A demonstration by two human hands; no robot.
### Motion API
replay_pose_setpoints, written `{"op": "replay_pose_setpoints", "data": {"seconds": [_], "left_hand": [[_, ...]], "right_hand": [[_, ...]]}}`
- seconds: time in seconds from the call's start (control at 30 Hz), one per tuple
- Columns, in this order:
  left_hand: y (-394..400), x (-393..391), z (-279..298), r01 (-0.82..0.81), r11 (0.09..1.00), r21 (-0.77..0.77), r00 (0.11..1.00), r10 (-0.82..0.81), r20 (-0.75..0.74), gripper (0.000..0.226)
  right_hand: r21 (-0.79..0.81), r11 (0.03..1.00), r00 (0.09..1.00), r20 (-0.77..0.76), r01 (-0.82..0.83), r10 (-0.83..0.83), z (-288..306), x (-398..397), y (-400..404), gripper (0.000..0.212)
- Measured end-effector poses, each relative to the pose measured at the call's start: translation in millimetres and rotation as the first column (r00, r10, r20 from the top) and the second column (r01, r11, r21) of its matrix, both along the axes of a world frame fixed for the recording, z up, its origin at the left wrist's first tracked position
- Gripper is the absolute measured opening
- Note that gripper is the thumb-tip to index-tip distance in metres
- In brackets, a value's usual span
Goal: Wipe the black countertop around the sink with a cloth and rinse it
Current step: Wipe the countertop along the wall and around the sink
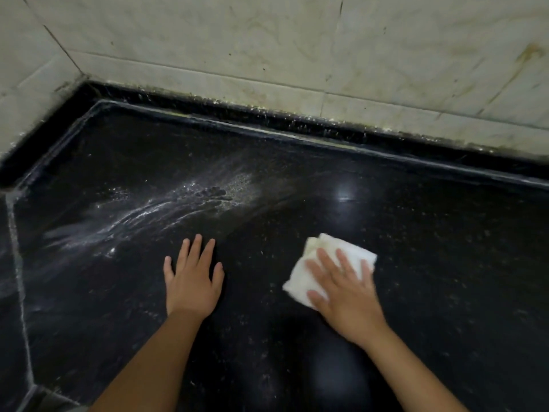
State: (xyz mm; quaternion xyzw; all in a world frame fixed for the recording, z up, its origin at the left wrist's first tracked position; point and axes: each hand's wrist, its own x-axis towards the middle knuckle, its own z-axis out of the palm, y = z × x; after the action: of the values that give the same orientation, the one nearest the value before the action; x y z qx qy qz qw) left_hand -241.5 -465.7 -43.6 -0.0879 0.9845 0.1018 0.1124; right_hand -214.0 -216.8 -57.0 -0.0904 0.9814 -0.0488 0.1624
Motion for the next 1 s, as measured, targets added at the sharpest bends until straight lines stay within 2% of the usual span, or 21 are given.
{"op": "replay_pose_setpoints", "data": {"seconds": [0.07, 0.17, 0.27, 0.37, 0.5, 0.63, 0.77, 0.8, 0.9, 1.0], "left_hand": [[-1, 0, 0, 0.001, 1.000, 0.004, 1.000, -0.001, 0.003, 0.051], [1, -1, 1, -0.001, 1.000, 0.007, 1.000, 0.001, 0.010, 0.051], [0, -2, 0, -0.002, 1.000, 0.002, 1.000, 0.002, 0.020, 0.052], [-1, -3, -2, -0.006, 1.000, 0.005, 1.000, 0.006, 0.011, 0.053], [-1, -2, -3, 0.000, 1.000, 0.031, 1.000, 0.000, 0.001, 0.052], [-2, -2, -4, -0.005, 0.999, 0.039, 1.000, 0.006, -0.019, 0.050], [-1, -3, -6, -0.008, 0.999, 0.039, 1.000, 0.009, -0.027, 0.050], [-1, -3, -6, -0.009, 0.999, 0.042, 1.000, 0.010, -0.029, 0.051], [-1, -1, -6, -0.001, 0.999, 0.047, 0.999, 0.002, -0.032, 0.050], [-2, -1, -5, 0.003, 0.999, 0.054, 0.999, -0.001, -0.036, 0.054]], "right_hand": [[0.084, 0.979, 0.982, 0.010, 0.185, -0.186, 6, -3, 55, 0.062], [0.064, 0.835, 0.829, 0.096, 0.547, -0.551, 23, -37, 116, 0.057], [0.018, 0.741, 0.737, 0.088, 0.672, -0.670, 29, -89, 119, 0.054], [0.021, 0.765, 0.762, 0.079, 0.644, -0.643, 23, -141, 85, 0.055], [-0.019, 0.901, 0.898, 0.098, 0.432, -0.429, 14, -170, 2, 0.056], [-0.062, 0.990, 0.991, 0.049, 0.125, -0.122, 8, -139, -64, 0.054], [-0.045, 0.985, 0.986, -0.002, -0.165, 0.165, 3, -73, -66, 0.059], [-0.033, 0.984, 0.984, -0.038, -0.175, 0.174, 0, -56, -54, 0.058], [0.013, 1.000, 1.000, -0.016, -0.008, 0.008, -7, -26, 13, 0.054], [0.046, 0.952, 0.953, -0.048, 0.302, -0.299, 6, -38, 84, 0.054]]}}
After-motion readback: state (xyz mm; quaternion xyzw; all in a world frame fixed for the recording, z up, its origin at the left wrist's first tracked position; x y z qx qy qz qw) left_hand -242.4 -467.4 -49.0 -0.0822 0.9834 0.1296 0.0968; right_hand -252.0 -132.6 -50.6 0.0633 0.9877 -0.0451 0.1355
